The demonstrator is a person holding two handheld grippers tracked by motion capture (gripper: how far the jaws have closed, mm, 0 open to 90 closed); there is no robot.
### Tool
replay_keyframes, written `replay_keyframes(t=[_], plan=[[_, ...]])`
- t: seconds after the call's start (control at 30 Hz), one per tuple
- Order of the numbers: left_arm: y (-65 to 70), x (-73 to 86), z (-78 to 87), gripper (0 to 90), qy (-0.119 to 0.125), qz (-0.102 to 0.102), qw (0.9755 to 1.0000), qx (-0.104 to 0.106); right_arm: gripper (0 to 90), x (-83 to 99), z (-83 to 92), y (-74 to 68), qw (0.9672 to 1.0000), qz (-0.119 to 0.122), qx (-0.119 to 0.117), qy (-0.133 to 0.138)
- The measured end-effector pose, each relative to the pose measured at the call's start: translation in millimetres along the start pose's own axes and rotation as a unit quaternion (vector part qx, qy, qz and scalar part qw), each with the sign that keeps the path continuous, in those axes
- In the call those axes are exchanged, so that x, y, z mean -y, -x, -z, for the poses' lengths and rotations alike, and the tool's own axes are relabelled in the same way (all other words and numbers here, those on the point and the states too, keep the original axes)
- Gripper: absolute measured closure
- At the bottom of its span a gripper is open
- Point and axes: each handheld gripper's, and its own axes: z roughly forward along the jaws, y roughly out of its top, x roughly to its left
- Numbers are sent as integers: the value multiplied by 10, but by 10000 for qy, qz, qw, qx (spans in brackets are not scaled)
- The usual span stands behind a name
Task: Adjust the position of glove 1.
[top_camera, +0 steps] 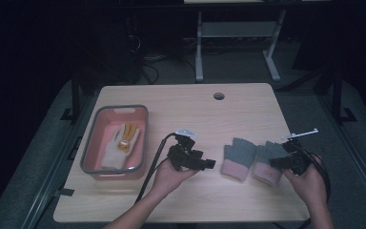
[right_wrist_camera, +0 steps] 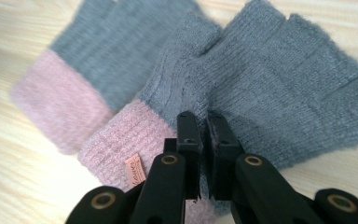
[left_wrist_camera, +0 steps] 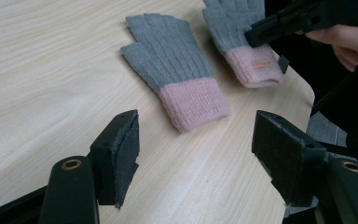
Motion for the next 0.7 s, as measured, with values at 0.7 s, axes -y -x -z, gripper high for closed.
replay_keyframes(t=[0.7], plan=[[-20,16,1,322,-38,-18,10000,-38,853,-371,-124,-552,9991,323,-281,-67]])
